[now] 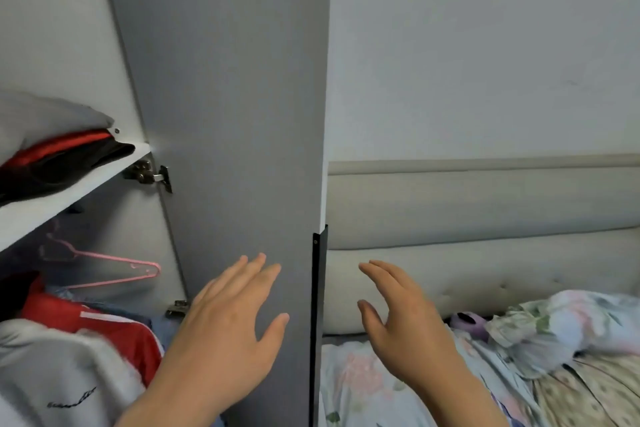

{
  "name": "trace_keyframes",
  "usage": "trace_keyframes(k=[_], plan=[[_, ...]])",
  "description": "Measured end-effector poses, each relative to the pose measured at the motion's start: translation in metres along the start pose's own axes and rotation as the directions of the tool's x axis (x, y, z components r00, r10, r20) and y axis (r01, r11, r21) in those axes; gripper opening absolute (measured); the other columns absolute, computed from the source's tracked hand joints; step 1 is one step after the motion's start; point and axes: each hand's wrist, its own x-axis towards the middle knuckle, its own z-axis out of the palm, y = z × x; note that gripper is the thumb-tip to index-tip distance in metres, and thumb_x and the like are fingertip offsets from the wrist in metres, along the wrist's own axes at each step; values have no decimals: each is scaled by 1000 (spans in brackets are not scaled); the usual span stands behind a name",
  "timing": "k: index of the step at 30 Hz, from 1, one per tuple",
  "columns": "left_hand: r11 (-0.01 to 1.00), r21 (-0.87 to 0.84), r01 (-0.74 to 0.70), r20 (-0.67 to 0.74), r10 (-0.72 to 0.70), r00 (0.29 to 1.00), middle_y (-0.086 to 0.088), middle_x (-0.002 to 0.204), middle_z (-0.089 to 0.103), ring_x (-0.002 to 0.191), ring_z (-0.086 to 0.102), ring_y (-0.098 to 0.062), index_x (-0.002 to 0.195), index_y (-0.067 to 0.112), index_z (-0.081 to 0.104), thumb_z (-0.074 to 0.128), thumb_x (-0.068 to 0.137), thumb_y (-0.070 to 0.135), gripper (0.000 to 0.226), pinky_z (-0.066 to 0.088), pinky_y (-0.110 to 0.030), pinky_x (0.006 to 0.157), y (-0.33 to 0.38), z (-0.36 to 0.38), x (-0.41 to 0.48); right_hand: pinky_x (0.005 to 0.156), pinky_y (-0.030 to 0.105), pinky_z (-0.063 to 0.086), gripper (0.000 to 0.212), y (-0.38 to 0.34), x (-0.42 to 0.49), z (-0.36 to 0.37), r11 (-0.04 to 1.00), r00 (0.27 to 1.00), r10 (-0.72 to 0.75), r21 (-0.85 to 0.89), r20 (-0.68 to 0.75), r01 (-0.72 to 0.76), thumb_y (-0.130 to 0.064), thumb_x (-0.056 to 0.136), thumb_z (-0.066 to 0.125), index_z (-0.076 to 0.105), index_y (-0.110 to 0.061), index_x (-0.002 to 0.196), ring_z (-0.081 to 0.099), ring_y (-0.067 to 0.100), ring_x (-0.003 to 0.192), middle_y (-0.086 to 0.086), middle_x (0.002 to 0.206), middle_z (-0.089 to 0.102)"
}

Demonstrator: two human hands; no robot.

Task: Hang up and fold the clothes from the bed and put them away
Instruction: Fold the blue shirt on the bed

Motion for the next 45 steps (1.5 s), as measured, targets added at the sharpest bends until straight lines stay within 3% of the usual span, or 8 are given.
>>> trace_keyframes(k=[5,9,14,17,19,26,31,45], plan=[[969,-80,-232,63,237,969,13,145,46,137,38,-7,137,23,58,62,85,39,54,31,-31,112,38,42,48,107,8,20,51,59,-1,-11,984,986,163,-63,-27,-165,-28,95,61,48,-28,145,39,6,137,-12,149,45],[888,-111,-446,146,458,877,6,132,63,123,55,-12,124,19,69,67,75,39,53,45,-41,96,72,80,84,106,8,21,51,100,3,-23,958,962,264,-99,-74,-270,-28,96,60,48,-27,145,38,5,137,-12,149,45],[834,-215,-508,229,549,804,2,131,64,123,57,-19,124,18,69,48,82,48,56,48,-30,99,97,127,123,109,18,31,50,135,-6,-41,911,918,375,-132,-129,-390,-27,95,60,50,-25,144,41,7,135,-11,146,48],[778,-256,-573,262,627,734,-4,129,66,120,62,-26,123,13,69,48,82,49,59,51,-36,98,116,152,143,104,7,26,48,150,-25,-56,855,872,459,-183,-171,-485,-26,92,64,53,-25,140,42,4,131,-12,141,51],[742,-274,-613,283,671,685,-4,131,64,121,62,-27,126,14,67,47,82,51,62,50,-46,97,130,165,157,99,6,24,49,156,-41,-66,806,824,519,-191,-227,-560,-22,90,67,55,-26,137,43,3,125,-12,137,54],[615,-434,-658,339,788,514,9,156,35,146,29,-10,149,27,42,44,81,57,75,24,-33,120,192,217,180,105,16,26,52,154,-111,-91,577,616,700,-222,-360,-786,-28,95,61,48,-27,145,41,11,133,-10,147,47],[498,-594,-632,319,867,382,15,156,31,147,23,-5,150,31,39,57,91,52,65,17,-25,117,232,237,157,112,21,28,54,131,-158,-93,387,437,800,-204,-412,-899,-34,99,54,37,-32,151,33,8,140,-14,153,37],[140,-715,-685,228,973,-39,21,159,17,149,12,-2,153,38,26,50,93,58,68,11,-24,120,308,248,71,114,20,25,55,50,-287,-85,7,7,823,-2,-568,-1000,-36,100,52,33,-31,152,27,3,143,-18,155,33]])
